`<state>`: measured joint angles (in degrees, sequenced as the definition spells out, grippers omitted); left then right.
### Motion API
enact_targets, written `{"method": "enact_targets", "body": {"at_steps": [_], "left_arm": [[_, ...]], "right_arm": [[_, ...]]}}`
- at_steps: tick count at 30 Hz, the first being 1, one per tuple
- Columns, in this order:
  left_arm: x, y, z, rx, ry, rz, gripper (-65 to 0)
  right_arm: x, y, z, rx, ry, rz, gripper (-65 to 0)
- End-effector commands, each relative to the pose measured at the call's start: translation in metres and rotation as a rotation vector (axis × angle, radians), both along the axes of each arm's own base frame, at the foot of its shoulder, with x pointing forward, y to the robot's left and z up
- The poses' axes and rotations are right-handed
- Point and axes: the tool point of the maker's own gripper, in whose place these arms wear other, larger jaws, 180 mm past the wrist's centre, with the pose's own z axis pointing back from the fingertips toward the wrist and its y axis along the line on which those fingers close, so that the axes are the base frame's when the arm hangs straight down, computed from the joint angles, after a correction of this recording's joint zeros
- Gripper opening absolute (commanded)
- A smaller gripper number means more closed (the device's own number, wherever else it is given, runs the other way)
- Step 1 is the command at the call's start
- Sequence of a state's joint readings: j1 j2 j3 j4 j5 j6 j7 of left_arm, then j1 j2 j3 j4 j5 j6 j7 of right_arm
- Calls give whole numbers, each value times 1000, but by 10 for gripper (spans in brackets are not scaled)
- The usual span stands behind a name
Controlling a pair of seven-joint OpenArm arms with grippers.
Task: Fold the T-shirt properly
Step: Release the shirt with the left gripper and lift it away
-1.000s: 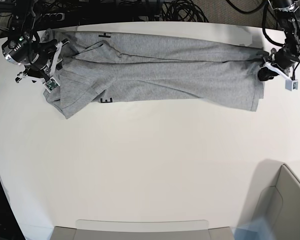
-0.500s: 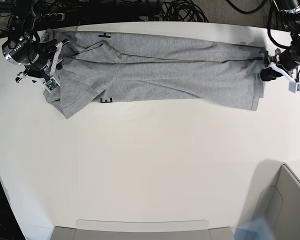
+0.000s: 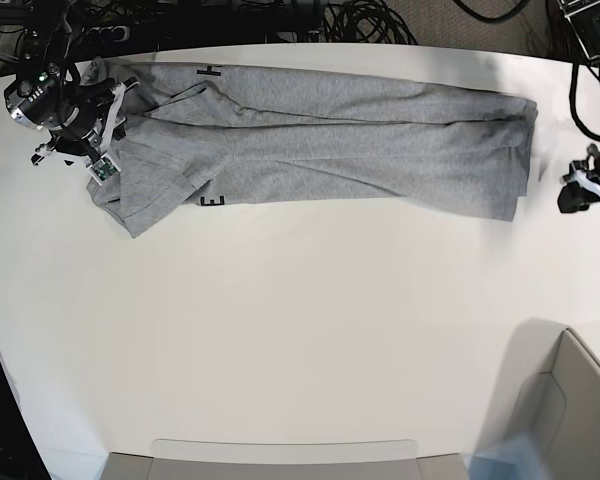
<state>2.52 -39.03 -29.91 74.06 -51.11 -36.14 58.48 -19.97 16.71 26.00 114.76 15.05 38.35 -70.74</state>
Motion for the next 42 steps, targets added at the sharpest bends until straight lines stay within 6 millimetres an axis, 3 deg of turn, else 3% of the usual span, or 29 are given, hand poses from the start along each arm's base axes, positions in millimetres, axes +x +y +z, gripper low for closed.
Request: {"method": "enact_targets", "body": {"at_steps": [1, 8, 11, 15, 18, 23, 26, 36, 40, 42], "left_arm": [[23, 16, 40, 36, -102, 28, -480], [85, 62, 162, 110, -350, 277, -480], [103, 69, 225, 184, -499, 309, -480], [123, 56, 301, 255, -746, 312, -480], [131, 43, 343, 269, -908, 299, -480], [132, 26, 389, 198, -1201, 339, -481], [131, 20, 405, 152, -1308, 374, -480], [141, 46, 432, -38, -1456, 614, -480], [142, 25, 454, 0, -1554, 566, -480], [124, 7, 480, 42, -1670, 522, -480]], "right_arm": [[5, -1, 8, -13, -26, 28, -426], [6, 0, 9, -11, -31, 27, -426], [7, 0, 9, -10, -33, 26, -426], [12, 1, 11, -5, -46, 26, -426], [15, 14, 9, 8, -43, 64, -426], [13, 33, 2, 32, -22, 118, -426], [11, 46, -1, 45, -8, 155, -426], [10, 51, -3, 50, -3, 170, -426], [10, 51, -3, 50, -3, 170, -426], [10, 51, -3, 50, -3, 170, -426]]}}
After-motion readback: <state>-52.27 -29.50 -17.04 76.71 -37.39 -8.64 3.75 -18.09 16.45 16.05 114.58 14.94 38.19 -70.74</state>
